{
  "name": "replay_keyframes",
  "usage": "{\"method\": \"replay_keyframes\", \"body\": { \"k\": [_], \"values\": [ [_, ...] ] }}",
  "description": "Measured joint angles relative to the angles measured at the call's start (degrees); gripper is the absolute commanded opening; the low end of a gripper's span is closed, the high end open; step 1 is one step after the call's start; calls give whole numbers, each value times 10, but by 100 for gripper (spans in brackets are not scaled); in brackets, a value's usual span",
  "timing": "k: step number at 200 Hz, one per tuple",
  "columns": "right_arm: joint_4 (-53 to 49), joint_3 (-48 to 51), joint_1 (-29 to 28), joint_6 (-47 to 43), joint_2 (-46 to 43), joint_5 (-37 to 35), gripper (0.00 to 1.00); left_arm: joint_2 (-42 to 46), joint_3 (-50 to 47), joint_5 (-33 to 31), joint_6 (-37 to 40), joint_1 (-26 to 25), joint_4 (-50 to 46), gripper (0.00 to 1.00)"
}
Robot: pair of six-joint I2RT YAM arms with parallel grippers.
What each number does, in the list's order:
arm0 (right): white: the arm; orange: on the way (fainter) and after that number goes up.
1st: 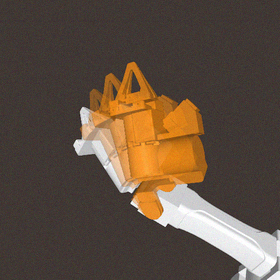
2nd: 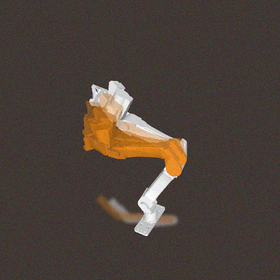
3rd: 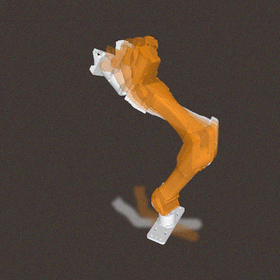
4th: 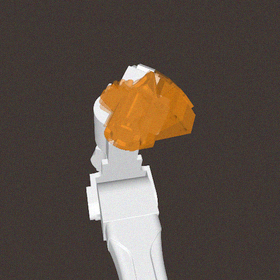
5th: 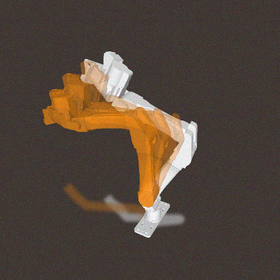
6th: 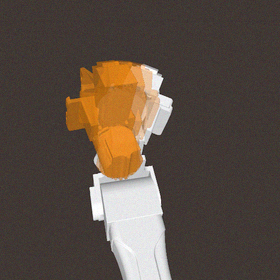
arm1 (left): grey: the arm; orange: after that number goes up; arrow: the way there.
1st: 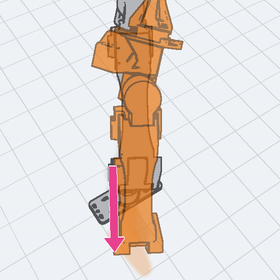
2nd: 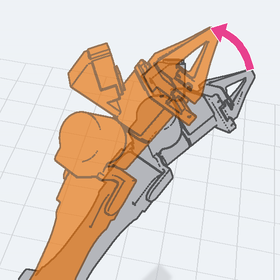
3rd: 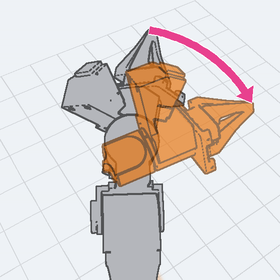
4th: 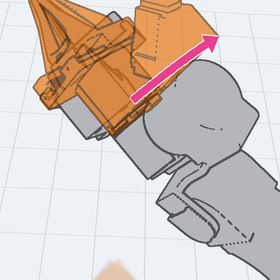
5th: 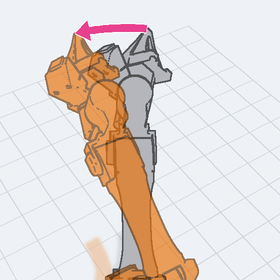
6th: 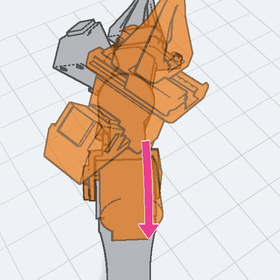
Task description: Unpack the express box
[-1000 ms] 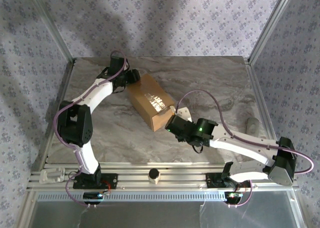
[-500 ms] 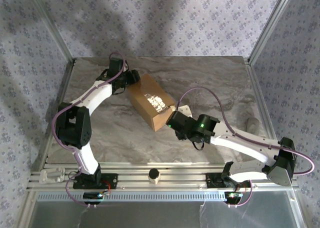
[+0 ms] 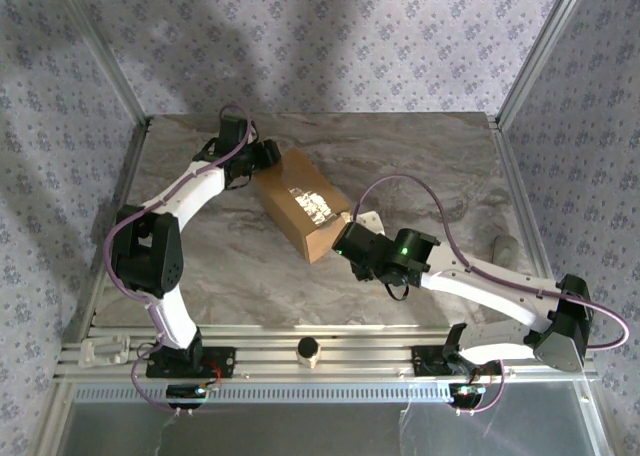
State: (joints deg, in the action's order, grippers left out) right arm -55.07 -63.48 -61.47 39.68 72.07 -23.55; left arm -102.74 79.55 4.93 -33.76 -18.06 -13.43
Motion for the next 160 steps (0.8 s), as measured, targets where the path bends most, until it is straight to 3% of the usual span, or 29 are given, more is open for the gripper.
{"method": "replay_keyframes", "body": {
  "k": [160],
  "values": [
    [-12,-5,-21,11,14,-28,0,0,0,11,0,7,-5,59]
  ]
}}
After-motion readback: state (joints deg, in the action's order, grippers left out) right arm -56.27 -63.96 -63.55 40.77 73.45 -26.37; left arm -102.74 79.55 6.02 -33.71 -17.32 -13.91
